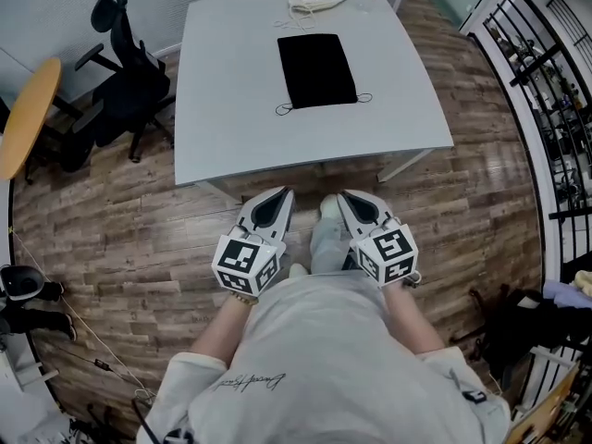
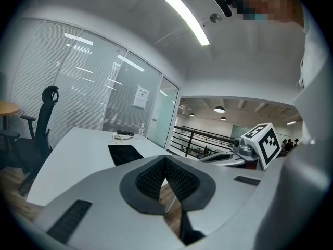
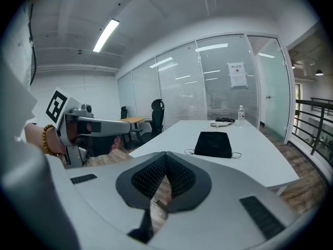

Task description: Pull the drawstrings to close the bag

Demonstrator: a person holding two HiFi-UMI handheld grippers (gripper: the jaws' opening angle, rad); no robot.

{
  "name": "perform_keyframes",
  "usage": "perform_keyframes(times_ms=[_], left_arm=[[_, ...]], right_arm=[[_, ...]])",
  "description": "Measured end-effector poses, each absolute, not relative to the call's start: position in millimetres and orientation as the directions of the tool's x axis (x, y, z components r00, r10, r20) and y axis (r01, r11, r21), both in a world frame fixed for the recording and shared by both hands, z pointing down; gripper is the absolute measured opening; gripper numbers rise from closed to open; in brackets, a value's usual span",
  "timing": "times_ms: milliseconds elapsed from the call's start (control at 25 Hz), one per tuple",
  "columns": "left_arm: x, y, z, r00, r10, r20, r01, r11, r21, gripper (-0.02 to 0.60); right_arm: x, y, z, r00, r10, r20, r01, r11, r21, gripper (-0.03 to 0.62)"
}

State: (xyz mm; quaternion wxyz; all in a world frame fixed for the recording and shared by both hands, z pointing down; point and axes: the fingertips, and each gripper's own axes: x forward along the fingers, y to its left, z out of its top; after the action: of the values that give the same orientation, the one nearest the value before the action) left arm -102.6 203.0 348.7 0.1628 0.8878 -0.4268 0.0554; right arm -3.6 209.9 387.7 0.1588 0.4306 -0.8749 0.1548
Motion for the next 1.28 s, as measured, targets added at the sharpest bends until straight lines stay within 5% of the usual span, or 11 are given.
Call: perform_keyframes(times_ms=[1280], left_arm=[[-29.3, -54.6, 349.4, 0.545, -0.8, 0.252, -0.838, -0.511, 0.192, 0.011]], right_arm=[[62.7, -50.8, 391.9, -0.659, -0.63, 0.412, -0.721, 0.685, -0.104, 0.022]])
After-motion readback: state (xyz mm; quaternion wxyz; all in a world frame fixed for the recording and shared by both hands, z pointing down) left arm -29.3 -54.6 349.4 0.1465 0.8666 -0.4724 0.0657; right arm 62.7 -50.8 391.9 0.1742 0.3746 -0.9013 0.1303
